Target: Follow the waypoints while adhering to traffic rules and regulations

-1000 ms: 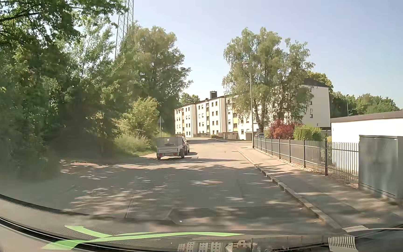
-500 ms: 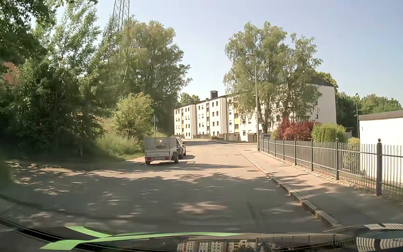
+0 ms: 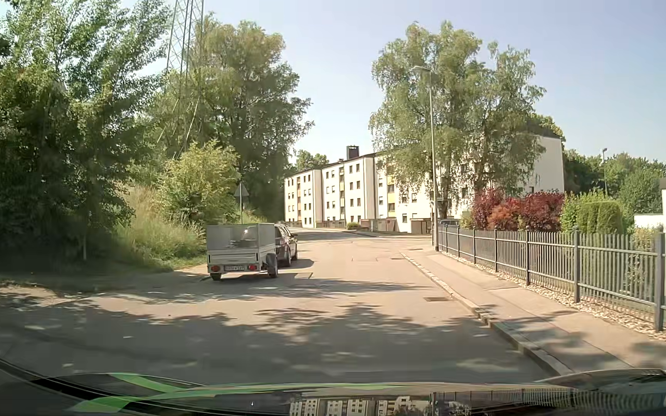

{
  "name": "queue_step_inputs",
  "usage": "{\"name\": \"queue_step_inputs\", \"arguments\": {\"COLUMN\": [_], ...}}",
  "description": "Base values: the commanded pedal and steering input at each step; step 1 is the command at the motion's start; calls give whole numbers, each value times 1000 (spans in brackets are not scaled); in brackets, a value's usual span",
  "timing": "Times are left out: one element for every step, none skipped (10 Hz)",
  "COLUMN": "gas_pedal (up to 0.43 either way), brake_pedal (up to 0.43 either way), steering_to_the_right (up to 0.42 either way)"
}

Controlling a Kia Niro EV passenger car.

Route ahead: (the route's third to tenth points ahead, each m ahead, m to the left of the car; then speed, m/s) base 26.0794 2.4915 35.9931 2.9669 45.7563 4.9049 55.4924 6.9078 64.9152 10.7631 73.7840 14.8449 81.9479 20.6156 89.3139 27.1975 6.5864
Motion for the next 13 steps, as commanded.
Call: {"name": "queue_step_inputs", "arguments": {"gas_pedal": [20,20,20,20,20,20,0,0,0,0,0,0,0], "brake_pedal": [0,0,0,0,0,0,0,0,0,0,0,0,0], "steering_to_the_right": [0,0,0,-1,-2,-3,-3,-3,-4,-3,-3,-3,-2]}}
